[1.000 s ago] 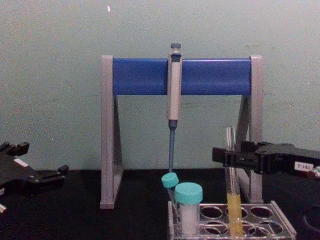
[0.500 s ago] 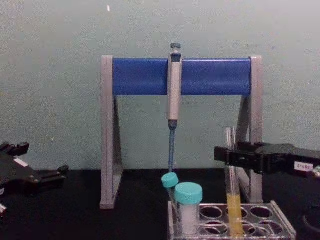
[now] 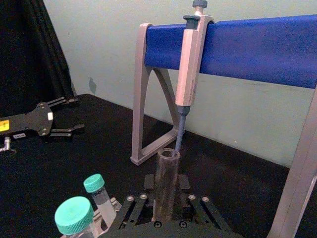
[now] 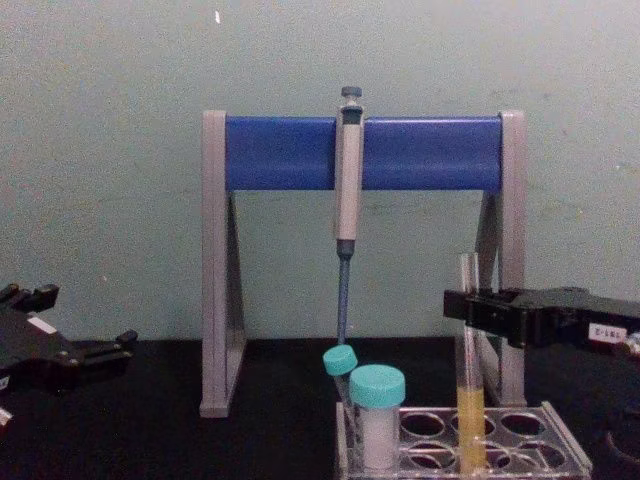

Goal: Pick up the test tube from the test tube rack, shake it, then place it back into the test tube rack.

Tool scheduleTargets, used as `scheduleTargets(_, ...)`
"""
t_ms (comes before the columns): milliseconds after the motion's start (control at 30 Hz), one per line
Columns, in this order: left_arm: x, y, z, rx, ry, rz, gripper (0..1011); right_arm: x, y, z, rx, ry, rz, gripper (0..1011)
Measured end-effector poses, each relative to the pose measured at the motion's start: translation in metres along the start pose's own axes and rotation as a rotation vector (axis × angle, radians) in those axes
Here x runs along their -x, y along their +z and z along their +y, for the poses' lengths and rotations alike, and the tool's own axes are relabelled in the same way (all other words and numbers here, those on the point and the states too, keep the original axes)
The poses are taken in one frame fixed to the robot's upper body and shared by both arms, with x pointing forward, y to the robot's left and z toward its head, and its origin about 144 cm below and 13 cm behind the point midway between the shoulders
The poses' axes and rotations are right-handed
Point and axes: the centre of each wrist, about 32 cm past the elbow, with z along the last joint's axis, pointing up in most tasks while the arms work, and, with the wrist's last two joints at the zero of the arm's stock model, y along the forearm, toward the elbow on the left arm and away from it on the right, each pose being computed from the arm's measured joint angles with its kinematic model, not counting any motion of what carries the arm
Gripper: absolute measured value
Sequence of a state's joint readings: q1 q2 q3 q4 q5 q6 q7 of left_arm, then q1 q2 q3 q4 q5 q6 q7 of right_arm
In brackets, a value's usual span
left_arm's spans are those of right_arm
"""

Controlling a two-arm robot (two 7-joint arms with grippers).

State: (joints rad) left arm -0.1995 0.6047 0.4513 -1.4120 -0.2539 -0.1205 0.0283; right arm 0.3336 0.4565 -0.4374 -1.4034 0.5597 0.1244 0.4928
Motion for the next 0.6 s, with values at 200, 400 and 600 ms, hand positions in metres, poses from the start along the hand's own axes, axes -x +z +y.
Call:
scheduleTargets(200, 0.0, 0.0, 0.0, 0.0, 0.0, 0.0, 1001, 0.0, 0.0001, 0.0, 0.0, 0.0, 0.0, 229)
scheduleTargets(400, 0.0, 0.0, 0.0, 0.0, 0.0, 0.0, 1001, 0.0, 0.0, 0.0, 0.0, 0.0, 0.0, 229)
scheduleTargets(600, 0.0, 0.0, 0.0, 0.0, 0.0, 0.0, 1001, 0.0, 0.0, 0.0, 0.0, 0.0, 0.0, 229)
